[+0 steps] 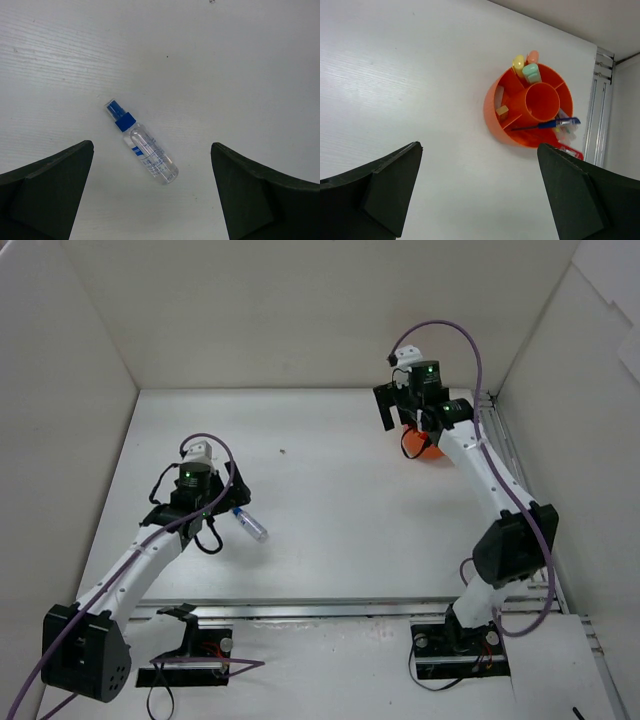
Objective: Sort the stationery into containers
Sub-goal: Place the stationery in the storage box, then pick up the stationery from the center of the board.
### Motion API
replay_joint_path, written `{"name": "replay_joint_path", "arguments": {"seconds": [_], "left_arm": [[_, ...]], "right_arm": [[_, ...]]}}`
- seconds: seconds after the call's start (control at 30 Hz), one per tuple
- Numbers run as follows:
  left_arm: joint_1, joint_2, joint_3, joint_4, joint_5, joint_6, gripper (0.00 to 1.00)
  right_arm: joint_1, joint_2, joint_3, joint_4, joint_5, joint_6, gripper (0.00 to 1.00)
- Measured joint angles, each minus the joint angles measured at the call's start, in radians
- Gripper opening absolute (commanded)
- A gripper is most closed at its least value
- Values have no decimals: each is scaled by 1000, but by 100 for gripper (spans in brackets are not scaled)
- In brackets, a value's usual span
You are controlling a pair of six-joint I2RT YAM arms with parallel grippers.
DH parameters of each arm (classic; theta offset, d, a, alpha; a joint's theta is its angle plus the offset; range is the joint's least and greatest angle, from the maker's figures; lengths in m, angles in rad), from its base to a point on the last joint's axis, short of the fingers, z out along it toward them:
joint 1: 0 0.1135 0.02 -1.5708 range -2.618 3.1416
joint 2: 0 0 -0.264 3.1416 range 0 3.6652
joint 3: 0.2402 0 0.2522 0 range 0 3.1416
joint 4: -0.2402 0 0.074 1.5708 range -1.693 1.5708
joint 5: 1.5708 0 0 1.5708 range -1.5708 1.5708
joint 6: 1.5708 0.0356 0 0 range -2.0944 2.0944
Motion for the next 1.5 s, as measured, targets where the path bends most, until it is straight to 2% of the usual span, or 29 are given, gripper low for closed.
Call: {"name": "replay_joint_path", "arguments": {"seconds": [0.1,0.3,0.47,0.67,0.77,0.87,0.9,0.97,1.03,1.07,1.27,1.4,1.5], "left_arm": [[0,48,7,0,0,-23,100],[7,163,18,6,-29,-113,100],[13,256,18,37,-45,-201,100],[15,415,32,46,-28,-280,82],[15,433,56,51,-19,-302,72],[15,443,57,56,-17,-317,51],[12,449,57,57,-18,-322,39],[10,462,57,58,-18,-328,20],[0,472,58,72,-17,-330,9],[-7,474,62,81,-15,-327,0],[-46,483,67,95,-6,-331,0],[-83,439,60,82,-42,-319,0],[-132,341,51,69,-68,-296,0]], "right_arm": [[53,-129,-115,57,81,105,98],[151,-333,-459,178,195,287,98],[172,-369,-552,201,245,357,98],[204,-426,-594,222,305,404,98],[217,-453,-609,224,338,419,98],[228,-478,-628,225,378,430,98],[230,-488,-638,226,388,435,98],[235,-505,-657,227,405,443,98],[242,-525,-678,225,423,450,98],[246,-534,-686,222,430,453,98],[269,-607,-721,212,414,462,98],[272,-688,-755,214,258,451,98],[274,-752,-801,257,64,446,98]]}}
